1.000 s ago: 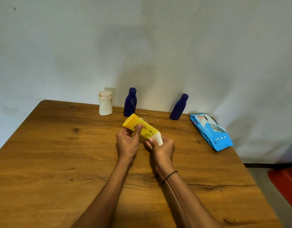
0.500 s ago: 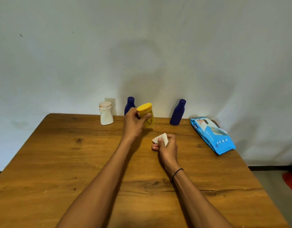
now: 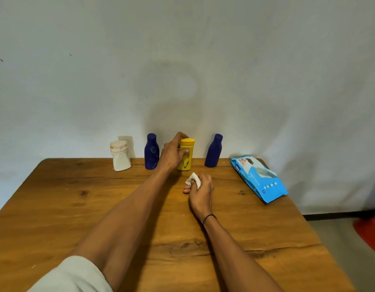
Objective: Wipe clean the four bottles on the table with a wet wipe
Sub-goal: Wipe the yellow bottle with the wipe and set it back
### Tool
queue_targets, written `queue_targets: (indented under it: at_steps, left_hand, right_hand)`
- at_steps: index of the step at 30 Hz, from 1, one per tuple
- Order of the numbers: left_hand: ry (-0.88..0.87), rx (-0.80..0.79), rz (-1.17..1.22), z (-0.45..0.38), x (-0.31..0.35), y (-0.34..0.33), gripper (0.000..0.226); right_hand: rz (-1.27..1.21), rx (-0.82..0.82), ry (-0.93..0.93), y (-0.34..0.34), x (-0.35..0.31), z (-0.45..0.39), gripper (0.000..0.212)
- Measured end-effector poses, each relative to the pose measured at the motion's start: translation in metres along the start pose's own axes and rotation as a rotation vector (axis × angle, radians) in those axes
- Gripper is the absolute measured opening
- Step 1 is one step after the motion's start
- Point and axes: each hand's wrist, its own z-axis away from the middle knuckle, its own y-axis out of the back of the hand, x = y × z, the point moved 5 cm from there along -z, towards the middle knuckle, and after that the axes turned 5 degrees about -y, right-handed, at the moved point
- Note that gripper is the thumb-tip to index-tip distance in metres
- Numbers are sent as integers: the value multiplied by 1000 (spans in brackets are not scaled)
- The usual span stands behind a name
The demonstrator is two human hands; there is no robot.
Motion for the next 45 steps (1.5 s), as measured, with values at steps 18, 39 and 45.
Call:
queue_targets:
  at_steps: [18,39,45]
  left_hand:
    - [-23,-19,-55,-6,-13,-1,59]
    - [-135,13,-155,-1,-12,1,45]
    - [-185,17,-206,-3,-8,3,47]
  right_hand:
    - [68,-2,10,-3,6,-5,19]
    - [87,17,8,-5,10,-7,21]
    - [98,18,5,-6,11,-7,22]
